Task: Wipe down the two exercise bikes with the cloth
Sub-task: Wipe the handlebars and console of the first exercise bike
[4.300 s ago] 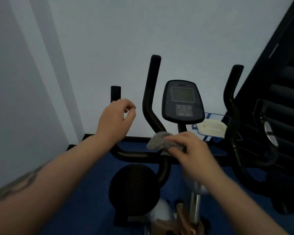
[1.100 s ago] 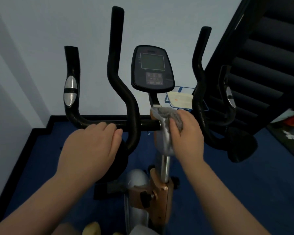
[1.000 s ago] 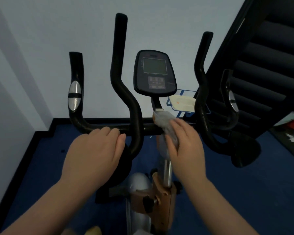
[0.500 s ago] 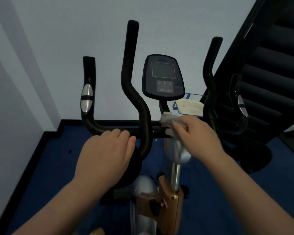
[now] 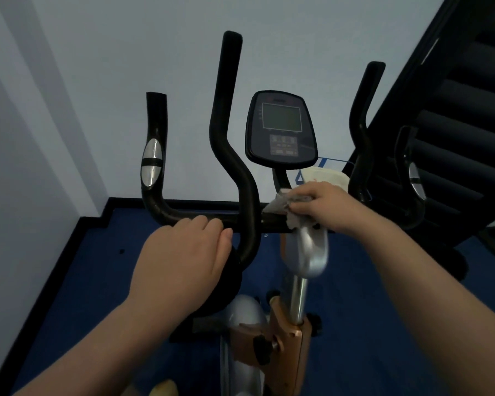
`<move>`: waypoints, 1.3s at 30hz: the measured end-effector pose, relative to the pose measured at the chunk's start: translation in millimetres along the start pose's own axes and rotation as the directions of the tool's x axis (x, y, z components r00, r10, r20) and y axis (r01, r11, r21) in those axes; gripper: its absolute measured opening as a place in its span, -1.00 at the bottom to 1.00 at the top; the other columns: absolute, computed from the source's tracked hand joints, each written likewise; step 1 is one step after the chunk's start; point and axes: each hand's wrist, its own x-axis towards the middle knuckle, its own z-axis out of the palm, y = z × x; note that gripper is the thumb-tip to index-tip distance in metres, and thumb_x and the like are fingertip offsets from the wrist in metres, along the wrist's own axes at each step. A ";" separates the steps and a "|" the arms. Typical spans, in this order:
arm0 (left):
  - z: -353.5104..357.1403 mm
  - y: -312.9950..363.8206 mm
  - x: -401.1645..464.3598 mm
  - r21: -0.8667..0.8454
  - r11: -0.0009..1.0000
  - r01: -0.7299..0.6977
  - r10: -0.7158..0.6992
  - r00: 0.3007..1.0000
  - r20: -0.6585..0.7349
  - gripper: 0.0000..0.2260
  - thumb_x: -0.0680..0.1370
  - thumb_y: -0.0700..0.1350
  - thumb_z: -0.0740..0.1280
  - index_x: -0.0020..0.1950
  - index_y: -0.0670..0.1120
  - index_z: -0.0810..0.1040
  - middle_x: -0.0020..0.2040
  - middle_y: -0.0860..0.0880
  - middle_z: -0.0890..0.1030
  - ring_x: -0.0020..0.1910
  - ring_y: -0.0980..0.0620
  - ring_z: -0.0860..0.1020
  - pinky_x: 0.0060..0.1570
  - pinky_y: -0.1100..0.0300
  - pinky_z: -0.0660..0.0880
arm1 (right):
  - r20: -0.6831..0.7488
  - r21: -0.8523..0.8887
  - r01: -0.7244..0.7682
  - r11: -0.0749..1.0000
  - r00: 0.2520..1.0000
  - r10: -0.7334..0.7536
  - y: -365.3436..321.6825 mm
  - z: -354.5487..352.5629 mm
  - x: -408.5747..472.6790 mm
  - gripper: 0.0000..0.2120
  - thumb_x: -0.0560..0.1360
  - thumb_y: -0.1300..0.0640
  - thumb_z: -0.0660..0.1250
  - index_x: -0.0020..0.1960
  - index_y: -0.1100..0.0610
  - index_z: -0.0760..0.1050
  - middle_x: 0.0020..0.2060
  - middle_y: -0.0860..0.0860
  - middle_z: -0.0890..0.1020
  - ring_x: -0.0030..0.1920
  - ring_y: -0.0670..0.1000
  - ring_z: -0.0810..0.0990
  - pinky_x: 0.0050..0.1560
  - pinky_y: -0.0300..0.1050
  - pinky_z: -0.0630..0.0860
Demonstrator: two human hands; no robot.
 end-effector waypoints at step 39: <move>-3.3 1.2 1.5 0.011 1.000 0.020 -0.021 0.997 0.079 -0.72 0.44 -0.24 0.46 -0.28 -0.04 0.36 -0.45 0.00 0.35 -0.56 -0.01 0.32 -0.65 0.11 0.29 | -0.381 -0.465 0.239 0.852 0.815 -0.436 2.9 48.4 -62.6 -0.73 0.51 0.21 0.35 0.20 0.08 0.61 0.05 0.01 0.61 0.09 0.08 0.52 0.14 -0.01 0.38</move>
